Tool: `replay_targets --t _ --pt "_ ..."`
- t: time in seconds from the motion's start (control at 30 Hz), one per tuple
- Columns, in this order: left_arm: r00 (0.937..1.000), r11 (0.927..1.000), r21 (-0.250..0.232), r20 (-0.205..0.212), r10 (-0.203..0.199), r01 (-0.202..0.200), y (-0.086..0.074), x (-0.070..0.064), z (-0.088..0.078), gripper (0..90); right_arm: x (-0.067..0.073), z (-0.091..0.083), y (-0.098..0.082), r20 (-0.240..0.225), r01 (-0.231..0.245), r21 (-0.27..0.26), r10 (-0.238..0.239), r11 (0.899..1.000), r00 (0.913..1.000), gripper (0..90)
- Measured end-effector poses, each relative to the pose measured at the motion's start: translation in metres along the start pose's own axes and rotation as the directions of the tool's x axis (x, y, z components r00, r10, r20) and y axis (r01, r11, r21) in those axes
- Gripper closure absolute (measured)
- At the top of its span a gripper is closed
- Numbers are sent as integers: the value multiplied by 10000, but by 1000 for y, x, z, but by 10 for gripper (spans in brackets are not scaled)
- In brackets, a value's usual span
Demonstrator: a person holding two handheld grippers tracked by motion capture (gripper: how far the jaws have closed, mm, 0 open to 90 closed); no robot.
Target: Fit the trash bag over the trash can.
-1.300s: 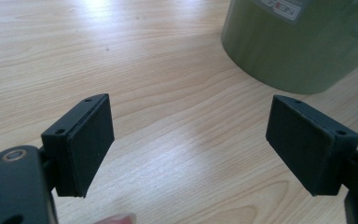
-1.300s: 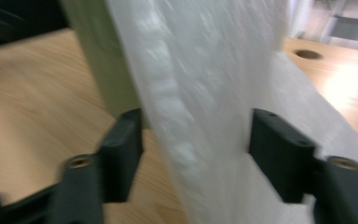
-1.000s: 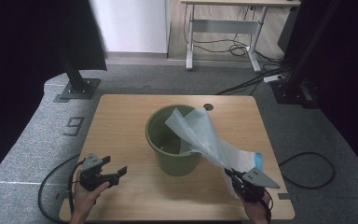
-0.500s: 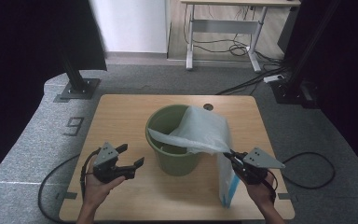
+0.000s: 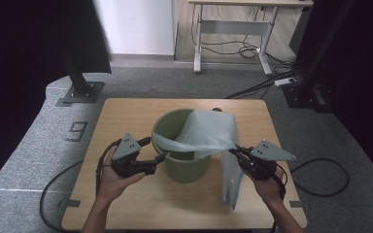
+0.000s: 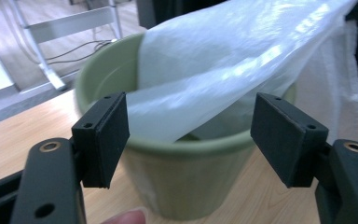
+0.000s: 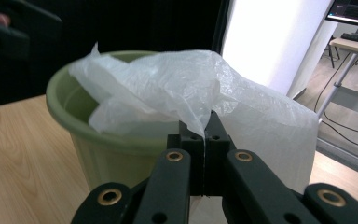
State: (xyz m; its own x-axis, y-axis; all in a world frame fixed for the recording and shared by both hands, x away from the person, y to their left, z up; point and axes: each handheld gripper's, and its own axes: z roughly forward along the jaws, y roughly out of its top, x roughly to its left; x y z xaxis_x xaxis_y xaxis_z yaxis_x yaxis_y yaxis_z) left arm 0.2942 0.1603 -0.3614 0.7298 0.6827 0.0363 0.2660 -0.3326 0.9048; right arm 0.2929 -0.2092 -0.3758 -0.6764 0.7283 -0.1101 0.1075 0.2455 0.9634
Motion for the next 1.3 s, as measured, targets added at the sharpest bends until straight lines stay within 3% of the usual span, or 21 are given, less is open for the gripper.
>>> replay_targets --t 0.17,0.23,0.4,0.6,0.87,1.07,1.2,1.23,1.3 --pt "9944 9976 236 845 634 -656 8 -12 16 290 -1 3 7 -74 -132 -91 131 9999 9999 884" --pt "9922 9961 350 982 768 -806 10 -15 22 293 -2 3 6 -148 -303 -146 300 9994 9994 884" --pt "9915 9955 424 1027 803 -850 14 -19 31 332 -2 5 7 -236 -481 -219 476 9986 9986 884" --pt "9932 9954 432 834 815 -853 16 -23 42 450 -1 5 11 -298 -470 -308 461 9984 9985 884" --pt "9941 9955 616 859 660 -715 16 -29 54 468 -2 5 16 -264 -661 -363 651 9972 9975 884" --pt "9963 9965 748 799 307 -367 18 -30 62 605 -3 8 18 -391 -909 -454 891 9948 9953 884" --pt "9954 9960 882 955 55 -139 19 -30 66 762 2 13 17 -495 -873 -414 852 9953 9951 884" --pt "9924 9951 983 1221 -174 54 19 -28 66 796 3 14 15 -542 -899 -413 876 9951 9947 883" --pt "9905 9939 1085 1322 -365 222 17 -25 66 831 6 16 11 -657 -868 -375 842 9955 9943 874"
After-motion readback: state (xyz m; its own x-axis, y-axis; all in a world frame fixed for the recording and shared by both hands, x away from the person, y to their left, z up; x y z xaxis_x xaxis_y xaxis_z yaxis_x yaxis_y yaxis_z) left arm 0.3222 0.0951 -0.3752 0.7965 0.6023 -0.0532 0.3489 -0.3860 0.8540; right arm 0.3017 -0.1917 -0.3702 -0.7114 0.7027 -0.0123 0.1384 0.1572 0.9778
